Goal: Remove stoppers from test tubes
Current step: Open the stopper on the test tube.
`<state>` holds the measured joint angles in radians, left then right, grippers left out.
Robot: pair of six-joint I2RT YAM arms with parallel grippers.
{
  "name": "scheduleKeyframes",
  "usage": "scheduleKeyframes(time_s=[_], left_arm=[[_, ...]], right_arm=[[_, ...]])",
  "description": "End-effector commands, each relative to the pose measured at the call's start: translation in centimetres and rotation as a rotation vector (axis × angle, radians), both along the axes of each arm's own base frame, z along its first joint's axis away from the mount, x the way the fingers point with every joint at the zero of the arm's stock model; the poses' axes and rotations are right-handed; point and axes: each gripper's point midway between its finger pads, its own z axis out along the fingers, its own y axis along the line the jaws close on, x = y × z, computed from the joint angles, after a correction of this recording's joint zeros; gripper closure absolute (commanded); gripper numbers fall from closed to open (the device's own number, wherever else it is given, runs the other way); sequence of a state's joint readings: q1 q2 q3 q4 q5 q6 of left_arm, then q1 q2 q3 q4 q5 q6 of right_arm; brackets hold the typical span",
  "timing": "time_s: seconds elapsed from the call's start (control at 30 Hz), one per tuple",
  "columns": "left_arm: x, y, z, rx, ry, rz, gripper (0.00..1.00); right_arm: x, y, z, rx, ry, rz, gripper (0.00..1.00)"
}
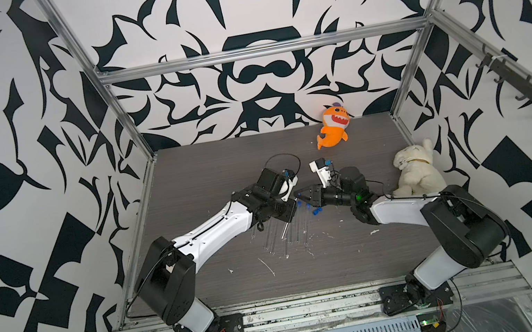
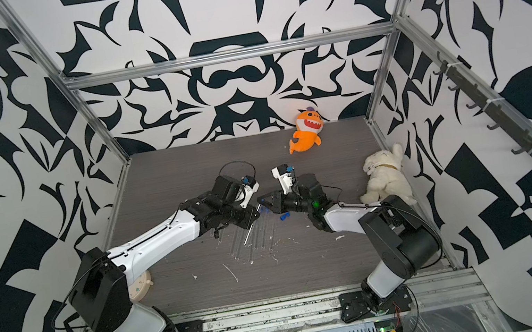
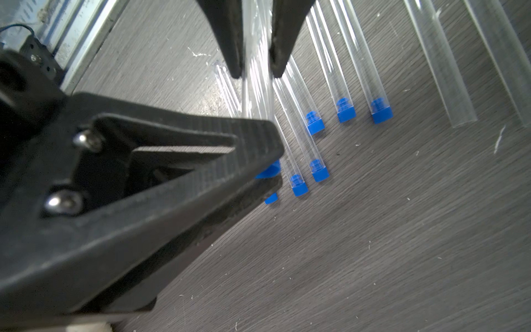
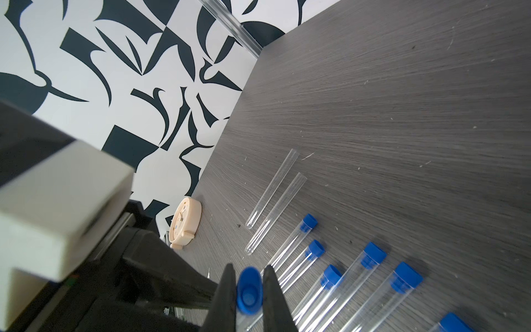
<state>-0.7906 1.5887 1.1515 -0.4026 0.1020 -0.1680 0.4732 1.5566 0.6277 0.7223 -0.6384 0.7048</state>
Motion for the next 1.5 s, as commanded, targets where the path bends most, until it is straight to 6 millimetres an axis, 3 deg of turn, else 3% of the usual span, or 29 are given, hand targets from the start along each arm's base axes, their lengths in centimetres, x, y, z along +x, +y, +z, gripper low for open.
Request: scheduleKeyframes(time_s=[0.0, 0.2, 0.73, 1.07, 1.33, 1.47], left_arm=[[-0.4, 0.2, -0.2, 0.012, 0.003, -0.014, 1.00], [-0.5, 0.6, -0.6, 0.035, 0.003, -0.016, 1.00], [-0.8, 1.0, -1.2, 0.056, 0.010, -0.023, 1.00], [-0.8, 1.2, -1.5, 0.067, 0.011, -0.022, 1.00], [-0.7, 1.4, -1.8, 0.077, 0.010, -0.015, 1.00], [-0.6, 2.0, -1.4, 0.095, 0.000, 0.004, 1.00]], right_arm=[[0.4, 0.4, 2.3, 0.021, -0.075, 0.007, 1.00], [1.6, -0.4, 2.5, 0.027, -0.057, -0.049, 1.00], [4.1, -2.5, 5.2, 0.150, -0.038, -0.143, 1.00], [3.9, -3.7, 4.6, 0.004, -0.081, -0.200, 1.00], [4.1, -3.2, 5.5, 0.072, -0.081, -0.191, 1.00], [4.2, -4.3, 3.5, -0.048, -0.023, -0.237, 1.00]])
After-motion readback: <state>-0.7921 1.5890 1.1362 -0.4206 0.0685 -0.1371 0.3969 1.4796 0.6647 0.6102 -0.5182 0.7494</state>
